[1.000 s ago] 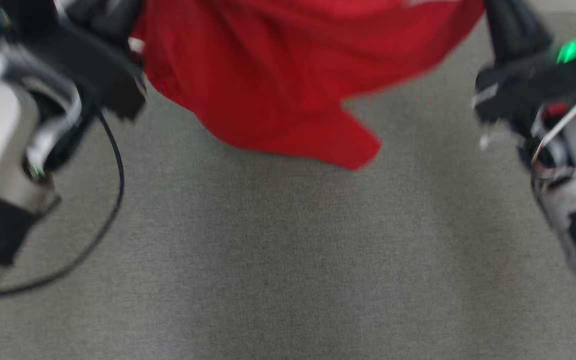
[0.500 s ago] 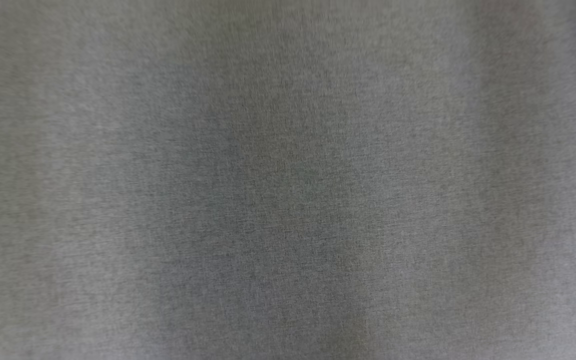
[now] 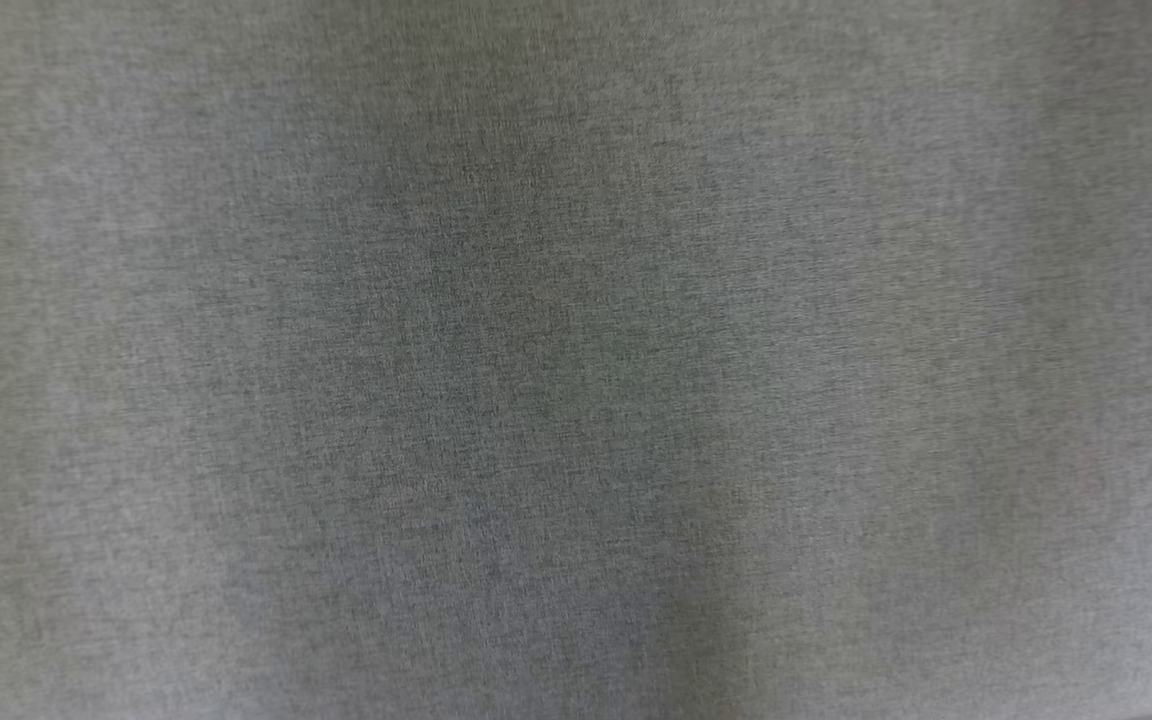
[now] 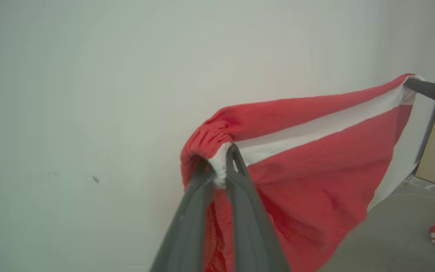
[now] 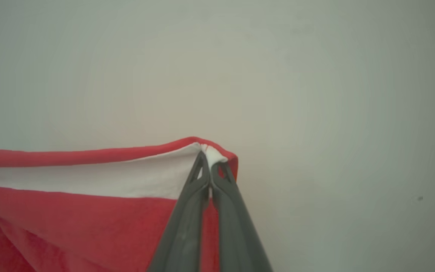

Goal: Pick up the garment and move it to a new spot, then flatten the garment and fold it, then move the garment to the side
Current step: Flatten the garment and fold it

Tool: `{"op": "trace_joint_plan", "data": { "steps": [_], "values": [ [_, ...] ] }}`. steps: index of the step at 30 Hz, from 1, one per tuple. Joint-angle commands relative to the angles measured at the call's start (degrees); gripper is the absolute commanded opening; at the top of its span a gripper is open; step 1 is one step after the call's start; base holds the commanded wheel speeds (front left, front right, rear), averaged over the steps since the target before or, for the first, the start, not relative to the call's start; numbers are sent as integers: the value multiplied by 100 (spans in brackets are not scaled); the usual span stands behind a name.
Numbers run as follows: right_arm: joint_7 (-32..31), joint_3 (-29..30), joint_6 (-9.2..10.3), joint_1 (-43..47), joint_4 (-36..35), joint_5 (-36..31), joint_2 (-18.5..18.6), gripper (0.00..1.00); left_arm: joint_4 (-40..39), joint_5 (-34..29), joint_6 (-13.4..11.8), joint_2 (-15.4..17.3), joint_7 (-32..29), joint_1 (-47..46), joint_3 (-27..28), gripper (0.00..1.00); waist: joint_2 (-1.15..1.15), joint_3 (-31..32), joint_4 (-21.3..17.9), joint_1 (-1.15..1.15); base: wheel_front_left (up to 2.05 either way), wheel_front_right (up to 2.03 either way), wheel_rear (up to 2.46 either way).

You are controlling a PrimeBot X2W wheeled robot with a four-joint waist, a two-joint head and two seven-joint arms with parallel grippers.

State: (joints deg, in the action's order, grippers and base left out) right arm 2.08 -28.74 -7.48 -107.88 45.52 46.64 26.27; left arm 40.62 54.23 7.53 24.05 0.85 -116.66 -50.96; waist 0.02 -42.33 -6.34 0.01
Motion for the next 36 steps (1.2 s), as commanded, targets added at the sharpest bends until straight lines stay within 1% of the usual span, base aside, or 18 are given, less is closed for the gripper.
{"op": "trace_joint_plan", "data": {
  "steps": [1, 5, 8, 12, 14, 16, 20, 24, 25, 26, 30, 33, 35, 36],
  "values": [
    [55, -83, 0, 58, 26, 73, 26, 0, 38, 138, -11, 41, 55, -52, -97, 0, -2, -74, -15, -1, 0, 0, 0],
    [206, -407, 0, 296, 14, 275, 89, 0, 8, 316, -11, 105, 291, 286, -448, 0, -2, -42, -30, -1, 0, 0, 0],
    [353, -744, 0, 654, -107, 355, 232, 0, -203, 404, -11, 199, 558, 616, -717, 0, -2, 97, -47, -1, 0, 0, 0],
    [627, -1054, 0, 1419, -407, 605, 505, 0, -538, 540, -11, 409, 995, 1380, -925, 0, -2, 418, -61, -1, 0, 0, 0],
    [754, -1178, 0, 1844, -602, 702, 655, 0, -720, 580, -11, 465, 1123, 1800, -1014, 0, -2, 609, -49, -1, 0, 0, 0],
    [843, -1282, 0, 2322, -819, 833, 777, 0, -923, 620, -65, 541, 1231, 2229, -1051, 0, -2, 806, -46, -1, 0, 0, 0],
    [982, -1487, 0, 3288, -1271, 950, 939, 0, -1478, 685, -320, 739, 1368, 3160, -1067, 0, -2, 1174, -63, -1, 0, 0, 0],
    [1106, -1523, 0, 4235, -1667, 1017, 1062, 0, -2151, 670, -724, 1009, 1420, 4137, -1008, 0, -2, 1520, -77, -1, 0, 0, 0],
    [1132, -1492, 0, 4491, -1752, 1033, 1066, 0, -2338, 636, -811, 1074, 1428, 4395, -1015, 0, -2, 1615, -77, -1, 0, 0, 0],
    [1132, -1492, 0, 4491, -1752, 1033, 1066, 0, -2338, 636, -811, 1074, 1428, 4395, -1015, 0, -2, 1615, -77, -1, 0, 0, 0],
    [1208, -1441, 0, 5484, -2015, 949, 1033, 0, -3024, 502, -1177, 1285, 1441, 5451, -850, 0, -2, 1988, -104, -1, 0, 0, 0],
    [1211, -1334, 0, 6217, -2184, 945, 980, 0, -3482, 351, -1353, 1370, 1437, 6251, -732, 0, -2, 2231, -128, -1, 0, 0, 0],
    [1202, -1265, 0, 6652, -2276, 896, 998, 0, -3697, 276, -1406, 1393, 1434, 6779, -694, 0, -2, 2352, -145, -1, 0, 0, 0],
    [1178, -1163, 0, 7077, -2342, 924, 1009, 0, -3832, 164, -1411, 1353, 1434, 7248, -703, 0, -2, 2449, -138, -1, 0, 0, 0]
  ]
}}
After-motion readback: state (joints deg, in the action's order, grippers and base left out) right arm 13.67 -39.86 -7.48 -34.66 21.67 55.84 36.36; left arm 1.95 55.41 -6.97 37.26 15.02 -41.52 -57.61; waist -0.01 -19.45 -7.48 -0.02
